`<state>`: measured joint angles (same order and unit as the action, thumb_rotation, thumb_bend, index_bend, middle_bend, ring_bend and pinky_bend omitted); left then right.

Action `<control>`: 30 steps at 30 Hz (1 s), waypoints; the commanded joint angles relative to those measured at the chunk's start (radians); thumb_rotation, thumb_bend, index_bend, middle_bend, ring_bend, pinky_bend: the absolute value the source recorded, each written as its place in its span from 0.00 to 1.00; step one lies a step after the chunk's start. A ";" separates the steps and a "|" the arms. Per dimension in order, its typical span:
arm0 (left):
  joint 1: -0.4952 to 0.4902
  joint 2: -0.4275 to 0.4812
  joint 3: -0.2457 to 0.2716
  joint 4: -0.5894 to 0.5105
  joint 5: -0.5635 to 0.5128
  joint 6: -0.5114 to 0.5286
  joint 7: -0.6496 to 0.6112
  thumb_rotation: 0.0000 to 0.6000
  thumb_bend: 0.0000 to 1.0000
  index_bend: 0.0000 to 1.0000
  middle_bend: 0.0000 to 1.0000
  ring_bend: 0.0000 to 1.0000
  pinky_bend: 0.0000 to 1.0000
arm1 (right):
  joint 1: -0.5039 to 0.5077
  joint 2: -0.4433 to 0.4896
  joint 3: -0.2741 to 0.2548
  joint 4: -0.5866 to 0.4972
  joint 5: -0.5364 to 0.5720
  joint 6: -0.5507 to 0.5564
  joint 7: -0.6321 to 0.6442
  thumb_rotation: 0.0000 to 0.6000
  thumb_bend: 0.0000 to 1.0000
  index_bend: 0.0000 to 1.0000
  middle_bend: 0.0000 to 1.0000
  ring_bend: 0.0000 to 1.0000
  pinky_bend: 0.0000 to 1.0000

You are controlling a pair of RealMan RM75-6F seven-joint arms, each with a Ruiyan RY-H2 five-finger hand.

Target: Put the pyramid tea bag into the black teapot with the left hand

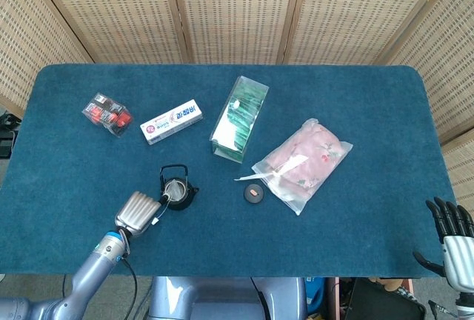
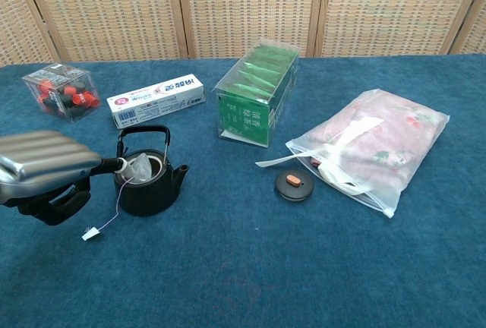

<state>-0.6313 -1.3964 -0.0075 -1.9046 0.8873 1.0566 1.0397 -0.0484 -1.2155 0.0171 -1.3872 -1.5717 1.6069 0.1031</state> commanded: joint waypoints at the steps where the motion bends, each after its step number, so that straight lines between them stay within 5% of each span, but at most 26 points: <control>1: -0.009 -0.010 -0.003 0.010 -0.012 0.002 -0.001 1.00 0.70 0.14 0.78 0.67 0.63 | 0.000 0.000 0.000 -0.001 0.000 0.000 -0.001 1.00 0.07 0.09 0.14 0.00 0.08; 30: -0.057 0.027 0.031 -0.060 -0.010 0.079 -0.035 1.00 0.70 0.13 0.78 0.67 0.63 | -0.004 0.001 0.002 -0.001 0.000 0.005 0.001 1.00 0.07 0.09 0.14 0.00 0.08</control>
<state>-0.6801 -1.3623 0.0265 -1.9743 0.8902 1.1419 1.0045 -0.0525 -1.2144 0.0192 -1.3877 -1.5721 1.6126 0.1039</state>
